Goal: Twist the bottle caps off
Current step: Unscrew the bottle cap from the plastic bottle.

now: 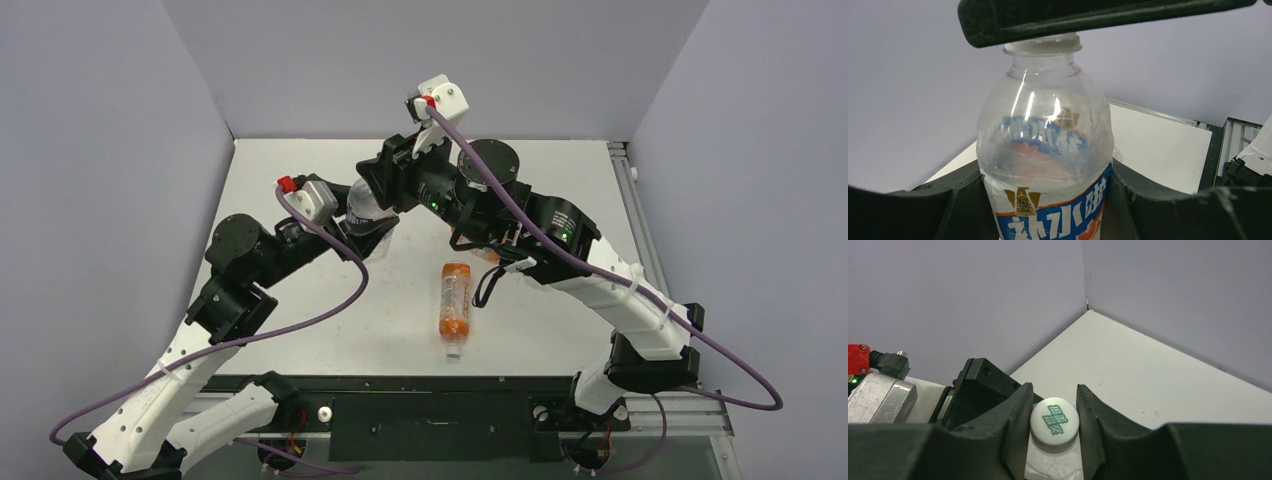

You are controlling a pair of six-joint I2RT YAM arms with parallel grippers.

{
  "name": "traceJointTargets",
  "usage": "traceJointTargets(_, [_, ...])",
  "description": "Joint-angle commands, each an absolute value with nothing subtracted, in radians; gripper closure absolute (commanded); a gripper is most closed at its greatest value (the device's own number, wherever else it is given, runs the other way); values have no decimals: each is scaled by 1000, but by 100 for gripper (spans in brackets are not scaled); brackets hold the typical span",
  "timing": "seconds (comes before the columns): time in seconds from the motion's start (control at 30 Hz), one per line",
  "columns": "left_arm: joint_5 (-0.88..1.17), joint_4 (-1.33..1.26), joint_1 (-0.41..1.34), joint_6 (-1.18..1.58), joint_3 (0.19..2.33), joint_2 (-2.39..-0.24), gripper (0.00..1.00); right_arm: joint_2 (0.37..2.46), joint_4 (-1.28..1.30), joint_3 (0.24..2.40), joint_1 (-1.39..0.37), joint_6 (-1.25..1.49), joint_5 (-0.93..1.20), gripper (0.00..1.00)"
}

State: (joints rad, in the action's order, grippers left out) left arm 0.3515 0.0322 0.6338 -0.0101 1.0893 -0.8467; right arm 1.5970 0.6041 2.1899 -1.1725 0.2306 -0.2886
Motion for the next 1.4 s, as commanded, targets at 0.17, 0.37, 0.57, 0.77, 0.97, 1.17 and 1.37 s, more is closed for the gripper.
traceJointTargets(0.17, [351, -25, 630, 13, 1115, -848, 100, 1563, 601, 2215, -1112, 229, -128, 94])
traceJointTargets(0.37, [667, -32, 630, 151, 1144, -851, 100, 1477, 465, 2139, -952, 209, 487, 100])
traceJointTargets(0.57, [1035, -28, 642, 302, 1186, -880, 100, 1443, 318, 2100, -889, 267, 943, 100])
traceJointTargets(0.77, [1055, -15, 643, 289, 1177, -883, 100, 1392, 6, 1945, -833, 476, 1081, 100])
traceJointTargets(0.97, [930, 90, 627, 126, 1127, -855, 100, 1350, 173, 1933, -736, 350, 824, 100])
traceJointTargets(1.17, [614, 170, 621, -45, 1013, -795, 100, 1271, 428, 1671, -660, 196, 338, 100])
traceJointTargets(1.37, [441, 102, 609, -12, 858, -705, 100, 1119, 346, 1132, -605, 296, -89, 100])
